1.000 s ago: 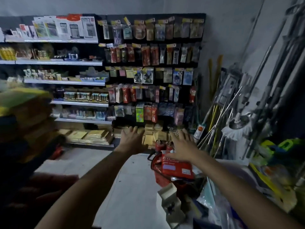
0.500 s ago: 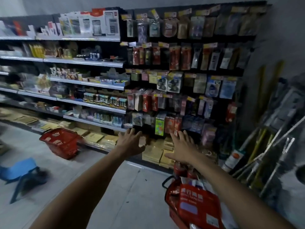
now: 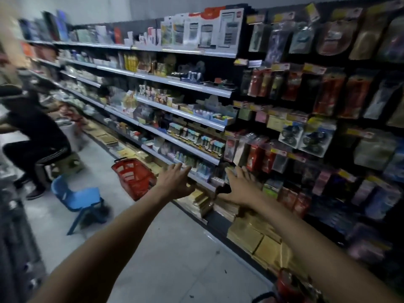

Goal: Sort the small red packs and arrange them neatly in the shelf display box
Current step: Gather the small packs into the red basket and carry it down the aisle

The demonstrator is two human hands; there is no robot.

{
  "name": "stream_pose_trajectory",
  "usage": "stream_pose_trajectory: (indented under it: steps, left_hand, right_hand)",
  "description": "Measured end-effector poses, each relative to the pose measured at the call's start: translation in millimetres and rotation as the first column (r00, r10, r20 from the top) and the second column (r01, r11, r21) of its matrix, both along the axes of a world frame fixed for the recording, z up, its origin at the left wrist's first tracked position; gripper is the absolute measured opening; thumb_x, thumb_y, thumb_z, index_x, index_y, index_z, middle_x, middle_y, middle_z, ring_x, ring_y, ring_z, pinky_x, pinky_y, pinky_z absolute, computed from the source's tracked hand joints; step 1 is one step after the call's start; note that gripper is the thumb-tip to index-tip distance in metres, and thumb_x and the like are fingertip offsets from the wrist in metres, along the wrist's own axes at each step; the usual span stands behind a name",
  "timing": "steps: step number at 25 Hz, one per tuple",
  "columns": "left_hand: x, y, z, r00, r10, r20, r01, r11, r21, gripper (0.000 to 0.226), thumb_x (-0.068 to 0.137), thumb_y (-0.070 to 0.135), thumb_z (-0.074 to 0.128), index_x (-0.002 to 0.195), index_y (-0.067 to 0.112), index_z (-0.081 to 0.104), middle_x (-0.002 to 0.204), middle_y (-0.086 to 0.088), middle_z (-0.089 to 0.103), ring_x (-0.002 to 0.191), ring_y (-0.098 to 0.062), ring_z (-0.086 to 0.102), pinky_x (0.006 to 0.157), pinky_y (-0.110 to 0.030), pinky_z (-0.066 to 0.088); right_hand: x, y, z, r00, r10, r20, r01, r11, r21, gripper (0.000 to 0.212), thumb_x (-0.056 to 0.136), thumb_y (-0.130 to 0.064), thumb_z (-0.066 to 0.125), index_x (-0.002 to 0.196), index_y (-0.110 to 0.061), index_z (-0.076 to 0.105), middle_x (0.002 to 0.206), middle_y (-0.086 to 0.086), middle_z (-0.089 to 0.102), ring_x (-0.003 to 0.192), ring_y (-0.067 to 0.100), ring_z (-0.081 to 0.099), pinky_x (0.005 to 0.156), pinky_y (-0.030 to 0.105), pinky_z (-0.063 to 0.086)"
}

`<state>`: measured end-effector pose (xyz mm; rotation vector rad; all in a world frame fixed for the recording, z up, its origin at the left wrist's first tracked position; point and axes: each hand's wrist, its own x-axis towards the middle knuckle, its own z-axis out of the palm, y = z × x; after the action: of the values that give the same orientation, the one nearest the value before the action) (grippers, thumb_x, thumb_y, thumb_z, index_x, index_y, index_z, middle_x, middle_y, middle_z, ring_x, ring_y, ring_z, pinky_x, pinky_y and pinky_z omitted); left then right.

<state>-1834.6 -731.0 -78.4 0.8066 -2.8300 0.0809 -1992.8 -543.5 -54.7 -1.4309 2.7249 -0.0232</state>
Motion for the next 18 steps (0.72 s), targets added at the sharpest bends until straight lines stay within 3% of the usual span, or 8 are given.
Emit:
stream_pose_trajectory:
  steps: [5, 12, 15, 18]
  left_hand:
    - [10.8, -127.9, -23.3, 0.985, 0.173, 0.003, -0.173, 0.983, 0.059, 0.086, 0.085, 0.072, 0.055, 0.158, 0.032, 0.029, 0.163, -0.011, 0.036, 0.146, -0.035, 0.038, 0.112, -0.058, 0.040]
    - [-25.9, -334.7, -34.5, 0.922, 0.368, 0.119, -0.379, 0.922, 0.082, 0.089, 0.083, 0.073, 0.056, 0.157, 0.029, 0.031, 0.154, -0.012, 0.044, 0.138, -0.036, 0.045, 0.106, -0.055, 0.045]
    - [-39.4, -407.4, -38.7, 0.910, 0.404, 0.095, -0.409, 0.912, 0.039, 0.067, 0.090, 0.057, 0.060, 0.146, 0.025, 0.040, 0.131, -0.011, 0.060, 0.115, -0.032, 0.060, 0.091, -0.047, 0.053]
    - [-43.0, -466.0, -38.7, 0.899, 0.421, 0.122, -0.423, 0.906, -0.012, 0.024, 0.102, 0.035, 0.050, 0.120, 0.020, 0.052, 0.097, -0.009, 0.071, 0.084, -0.031, 0.069, 0.070, -0.040, 0.057]
  right_hand:
    - [-15.1, -163.9, -22.7, 0.978, 0.210, 0.024, -0.210, 0.978, 0.010, 0.106, 0.088, -0.071, 0.055, 0.163, -0.019, 0.001, 0.169, 0.017, -0.004, 0.156, 0.040, -0.007, 0.124, 0.054, 0.007]
    - [-76.5, -395.1, -62.3, 0.941, 0.335, 0.041, -0.335, 0.942, -0.012, 0.106, 0.085, -0.072, 0.057, 0.162, -0.019, 0.007, 0.168, 0.019, 0.004, 0.156, 0.041, -0.003, 0.124, 0.058, 0.010]
    - [-89.5, -482.5, -60.2, 0.908, 0.419, 0.022, -0.417, 0.907, -0.048, 0.089, 0.091, -0.055, 0.061, 0.158, -0.018, 0.016, 0.159, 0.020, 0.026, 0.145, 0.041, 0.033, 0.107, 0.053, 0.042]
    - [-85.9, -560.2, -59.3, 0.870, 0.486, -0.077, -0.492, 0.861, -0.129, 0.042, 0.100, -0.033, 0.050, 0.138, -0.014, 0.044, 0.131, 0.016, 0.059, 0.114, 0.037, 0.061, 0.079, 0.040, 0.048]
